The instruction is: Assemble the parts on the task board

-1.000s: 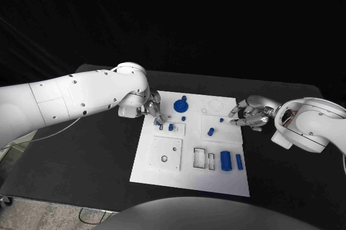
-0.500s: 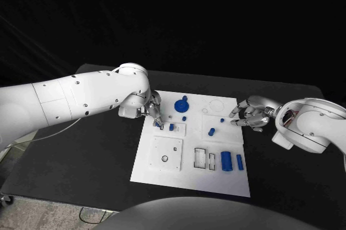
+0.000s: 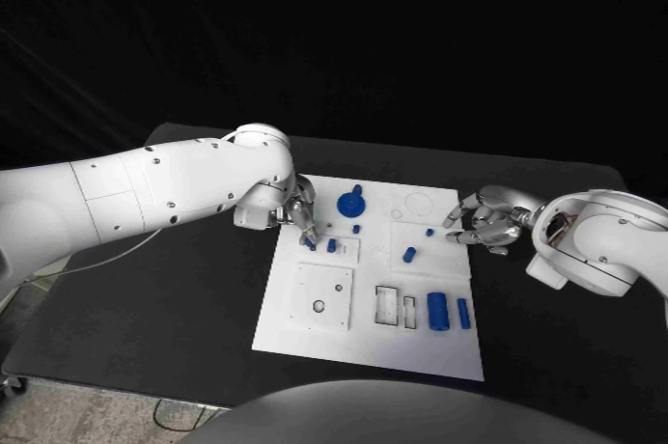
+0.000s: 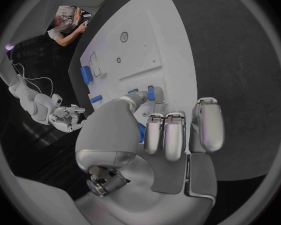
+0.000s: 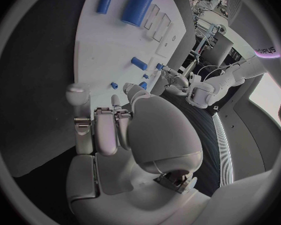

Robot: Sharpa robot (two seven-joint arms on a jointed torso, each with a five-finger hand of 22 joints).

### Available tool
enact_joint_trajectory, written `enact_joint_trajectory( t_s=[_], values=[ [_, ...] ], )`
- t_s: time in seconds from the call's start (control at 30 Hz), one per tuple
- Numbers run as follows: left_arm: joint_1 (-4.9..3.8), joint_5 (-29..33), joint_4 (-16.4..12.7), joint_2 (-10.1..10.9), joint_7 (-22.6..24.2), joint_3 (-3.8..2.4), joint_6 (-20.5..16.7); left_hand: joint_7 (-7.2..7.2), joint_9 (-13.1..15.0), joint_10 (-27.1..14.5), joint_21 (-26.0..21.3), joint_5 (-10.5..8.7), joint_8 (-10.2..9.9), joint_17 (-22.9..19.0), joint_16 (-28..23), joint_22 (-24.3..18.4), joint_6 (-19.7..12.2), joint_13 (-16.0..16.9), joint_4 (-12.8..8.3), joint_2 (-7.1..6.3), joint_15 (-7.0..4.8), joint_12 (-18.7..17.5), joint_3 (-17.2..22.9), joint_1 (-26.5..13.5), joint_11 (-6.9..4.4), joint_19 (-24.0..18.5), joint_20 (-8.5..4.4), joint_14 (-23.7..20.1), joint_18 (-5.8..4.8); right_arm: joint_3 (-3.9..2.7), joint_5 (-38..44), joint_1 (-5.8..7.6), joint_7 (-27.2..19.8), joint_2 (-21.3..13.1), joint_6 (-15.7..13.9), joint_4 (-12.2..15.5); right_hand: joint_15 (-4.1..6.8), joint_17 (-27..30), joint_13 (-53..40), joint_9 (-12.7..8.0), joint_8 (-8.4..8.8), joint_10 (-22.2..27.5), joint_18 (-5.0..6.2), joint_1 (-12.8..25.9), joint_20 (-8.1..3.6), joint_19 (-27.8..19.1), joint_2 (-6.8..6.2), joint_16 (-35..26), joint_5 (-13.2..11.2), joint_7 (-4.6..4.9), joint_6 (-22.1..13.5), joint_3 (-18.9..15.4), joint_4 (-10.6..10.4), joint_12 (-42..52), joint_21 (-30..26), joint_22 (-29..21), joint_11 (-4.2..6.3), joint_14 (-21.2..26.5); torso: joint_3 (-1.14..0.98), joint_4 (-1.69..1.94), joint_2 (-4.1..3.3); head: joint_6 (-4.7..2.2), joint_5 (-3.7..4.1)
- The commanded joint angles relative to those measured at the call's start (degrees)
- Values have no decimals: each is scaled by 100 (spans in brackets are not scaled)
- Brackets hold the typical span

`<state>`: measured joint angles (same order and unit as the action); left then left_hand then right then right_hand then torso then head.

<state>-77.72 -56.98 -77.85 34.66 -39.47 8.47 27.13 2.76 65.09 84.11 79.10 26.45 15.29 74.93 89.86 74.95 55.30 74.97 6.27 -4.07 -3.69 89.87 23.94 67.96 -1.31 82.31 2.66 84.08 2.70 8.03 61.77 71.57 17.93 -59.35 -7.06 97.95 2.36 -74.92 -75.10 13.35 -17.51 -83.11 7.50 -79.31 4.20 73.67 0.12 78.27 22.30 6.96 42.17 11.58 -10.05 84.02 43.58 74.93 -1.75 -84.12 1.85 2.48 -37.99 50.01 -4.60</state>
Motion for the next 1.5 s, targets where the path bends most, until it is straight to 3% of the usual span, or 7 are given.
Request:
enact_joint_trajectory(
  t_s=[0.03, 0.73, 0.77, 0.8, 0.93, 1.03, 1.5],
  values=[
    [28, 5, -7, -19, 9, 11, -28, -17, -10, 589, -25, -27, -31, 1507, 14, 1115, 3, 1503, -158, 57, 8, 13, 200, 24, 15, -23, 19, 592, 22, 0, 5, -3, 26, 1, 82, -3, -42, -413, -913, -5, -22, 39, 82, -43, 3, -48, 2, -23, 27, 41, 0, 28, 7, -16, -37, 152, -2, -109, -1, -1, 3, -1, -7],
    [53, 10, -33, -9, 0, 102, -34, -9, -7, 589, -40, -81, -43, 1507, 14, 1111, 2, 1503, -152, 83, 12, 13, 228, -34, 20, -33, 24, 592, 25, 0, 5, -3, 53, 3, 114, -8, -44, -406, -908, -7, -24, 46, 85, -43, 5, -56, 8, -31, 29, 44, 2, 40, 9, -21, -57, 148, -5, -104, 3, -5, 1, -1, -17],
    [54, 10, -34, -6, 5, 105, -57, -7, -8, 589, -41, -223, -52, 1507, 14, 1111, 6, 1503, -117, 99, 18, 13, 216, -107, 25, -32, 30, 592, 24, 0, 5, -3, 54, 3, 116, -9, -45, -403, -907, -8, -25, 48, 86, -44, 6, -60, 11, -34, 30, 45, 4, 45, 10, -23, -66, 147, -6, -102, 3, -3, 1, -1, -15],
    [55, 16, -37, -1, 12, 108, -90, -1, -25, 589, -46, -712, -85, 1507, 14, 1110, 14, 1503, 2, 141, 31, 13, 138, -286, 33, -34, 40, 592, 23, 0, 5, -3, 55, 4, 118, -11, -45, -403, -907, -8, -25, 48, 86, -44, 6, -60, 11, -34, 30, 45, 4, 45, 10, -23, -66, 147, -6, -102, 2, -4, 3, -1, -16],
    [58, 44, -44, 13, 26, 113, -161, 73, -126, 589, -49, -1384, -225, 1507, 14, 1111, -3, 1503, 397, 190, 74, 13, -216, -780, 94, -31, 71, 592, 21, 0, 5, -3, 58, 5, 130, -13, -45, -403, -907, -8, -25, 48, 86, -44, 6, -60, 11, -34, 30, 45, 4, 45, 10, -23, -66, 147, -6, -102, 3, -3, 2, -1, -15],
    [59, 57, -45, 22, 34, 114, -196, 117, -221, 589, -61, -1648, -345, 1507, 14, 1109, -17, 1503, 680, 265, 108, 13, -455, -1095, 136, -36, 100, 592, 23, 0, 5, -3, 61, 10, 144, -15, -45, -403, -907, -8, -25, 48, 86, -44, 6, -60, 11, -34, 30, 45, 4, 45, 10, -23, -66, 147, -6, -102, 2, -1, 2, -1, -17],
    [61, 81, -31, 64, 41, 116, -198, 117, -311, 589, -77, -1399, -472, 1507, 14, 1108, 92, 1503, 884, 377, 131, 13, -771, -1208, 149, -41, 138, 592, 29, 0, 5, -6, 60, 33, 172, -37, -48, -384, -891, -10, -27, 69, 96, -45, 8, -81, 21, -55, 32, 48, 7, 61, 14, -39, -125, 132, -10, -92, 1, -1, 2, -1, -24]
  ],
)
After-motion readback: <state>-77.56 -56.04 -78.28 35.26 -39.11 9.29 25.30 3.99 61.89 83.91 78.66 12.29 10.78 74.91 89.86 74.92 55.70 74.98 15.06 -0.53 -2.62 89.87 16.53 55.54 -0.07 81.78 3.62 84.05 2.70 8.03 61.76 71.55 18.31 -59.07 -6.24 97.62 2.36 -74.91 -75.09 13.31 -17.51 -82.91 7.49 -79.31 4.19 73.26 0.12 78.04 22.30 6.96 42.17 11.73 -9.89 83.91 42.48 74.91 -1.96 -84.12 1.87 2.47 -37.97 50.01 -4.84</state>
